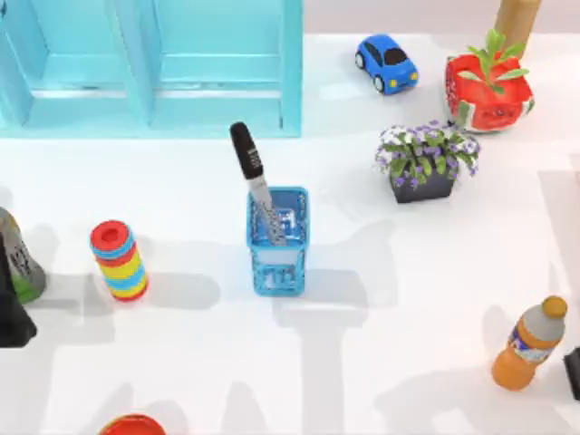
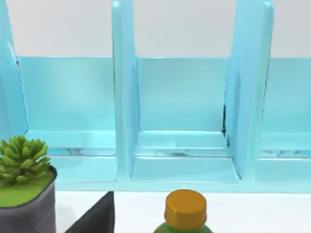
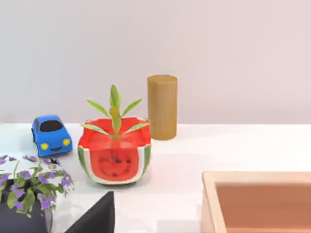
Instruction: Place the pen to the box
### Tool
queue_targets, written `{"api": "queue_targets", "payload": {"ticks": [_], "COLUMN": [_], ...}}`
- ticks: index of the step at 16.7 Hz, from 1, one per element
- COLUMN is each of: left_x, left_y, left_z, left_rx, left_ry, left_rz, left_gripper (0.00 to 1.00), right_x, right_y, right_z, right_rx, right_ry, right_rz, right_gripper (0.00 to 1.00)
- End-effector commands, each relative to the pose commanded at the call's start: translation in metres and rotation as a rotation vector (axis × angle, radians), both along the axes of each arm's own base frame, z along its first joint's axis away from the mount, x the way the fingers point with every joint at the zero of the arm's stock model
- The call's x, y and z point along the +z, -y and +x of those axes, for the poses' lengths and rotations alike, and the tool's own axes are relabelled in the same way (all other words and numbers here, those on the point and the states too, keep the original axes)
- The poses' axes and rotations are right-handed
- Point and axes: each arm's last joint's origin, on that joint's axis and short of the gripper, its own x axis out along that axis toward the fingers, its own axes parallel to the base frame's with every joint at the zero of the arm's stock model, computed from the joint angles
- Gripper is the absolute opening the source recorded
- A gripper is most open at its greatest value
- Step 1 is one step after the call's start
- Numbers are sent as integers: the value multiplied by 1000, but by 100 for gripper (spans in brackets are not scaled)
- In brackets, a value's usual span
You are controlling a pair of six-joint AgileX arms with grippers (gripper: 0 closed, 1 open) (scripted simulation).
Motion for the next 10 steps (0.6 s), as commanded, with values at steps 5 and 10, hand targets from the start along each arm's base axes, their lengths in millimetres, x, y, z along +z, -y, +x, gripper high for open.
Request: {"api": "queue_targets", "payload": {"ticks": [5, 10], "left_x": [0, 0], "left_y": [0, 0], "left_z": [0, 0], "left_rx": [0, 0], "left_ry": [0, 0], "left_rz": [0, 0], "left_gripper": [100, 100], "right_x": [10, 46], "right_y": [-4, -23], "right_z": [2, 23], "right_rx": [44, 224], "right_ry": [-12, -108], "right_rz": [3, 8], "right_gripper": [100, 100]}}
